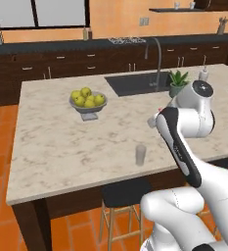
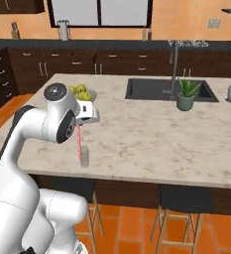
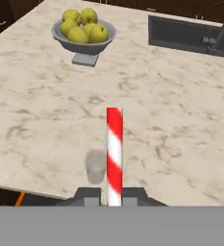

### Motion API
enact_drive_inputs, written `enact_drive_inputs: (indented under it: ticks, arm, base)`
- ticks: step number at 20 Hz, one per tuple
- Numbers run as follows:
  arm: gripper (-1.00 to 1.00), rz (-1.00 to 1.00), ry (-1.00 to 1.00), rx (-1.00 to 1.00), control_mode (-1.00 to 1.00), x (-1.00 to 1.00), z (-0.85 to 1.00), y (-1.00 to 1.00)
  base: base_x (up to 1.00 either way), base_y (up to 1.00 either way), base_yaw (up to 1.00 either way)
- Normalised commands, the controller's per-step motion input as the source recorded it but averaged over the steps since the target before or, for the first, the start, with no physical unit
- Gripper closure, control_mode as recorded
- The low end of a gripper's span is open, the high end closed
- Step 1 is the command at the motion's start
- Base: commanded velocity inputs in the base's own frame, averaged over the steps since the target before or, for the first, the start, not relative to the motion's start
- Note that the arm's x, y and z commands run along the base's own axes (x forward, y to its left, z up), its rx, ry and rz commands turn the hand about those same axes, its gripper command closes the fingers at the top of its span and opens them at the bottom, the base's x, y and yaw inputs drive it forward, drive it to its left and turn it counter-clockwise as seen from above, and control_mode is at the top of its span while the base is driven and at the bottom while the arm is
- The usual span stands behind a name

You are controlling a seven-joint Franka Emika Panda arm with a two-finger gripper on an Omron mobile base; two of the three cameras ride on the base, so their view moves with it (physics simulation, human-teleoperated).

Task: Take a straw from the drawer in front and place it inside the glass cup on the dining counter.

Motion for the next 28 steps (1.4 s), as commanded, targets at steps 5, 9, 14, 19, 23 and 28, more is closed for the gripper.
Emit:
enact_drive_inputs:
  ticks: [5, 9, 14, 19, 23, 28]
  arm:
    - [1.0, 0.0, 0.0, 0.0, 1.0, 0.0, 0.0, 0.0]
    - [1.0, 0.05, -0.01, 0.05, -1.0, 0.0, 0.19, -0.04]
    - [1.0, 0.36, -0.2, 0.28, -1.0, -0.54, 0.69, -0.43]
    - [1.0, 0.43, -0.15, 0.38, -1.0, -0.34, 0.31, -0.43]
    - [1.0, 0.39, -0.09, 0.41, -1.0, -0.31, 0.11, -0.1]
    - [1.0, 0.31, -0.09, 0.3, -1.0, -0.24, -0.01, 0.09]
  base:
    - [0.87, 0.0, 0.11]
    - [0.49, 0.0, 0.1]
    - [0.0, 0.0, 0.0]
    - [0.0, 0.0, 0.0]
    - [0.0, 0.0, 0.0]
    - [0.0, 0.0, 0.0]
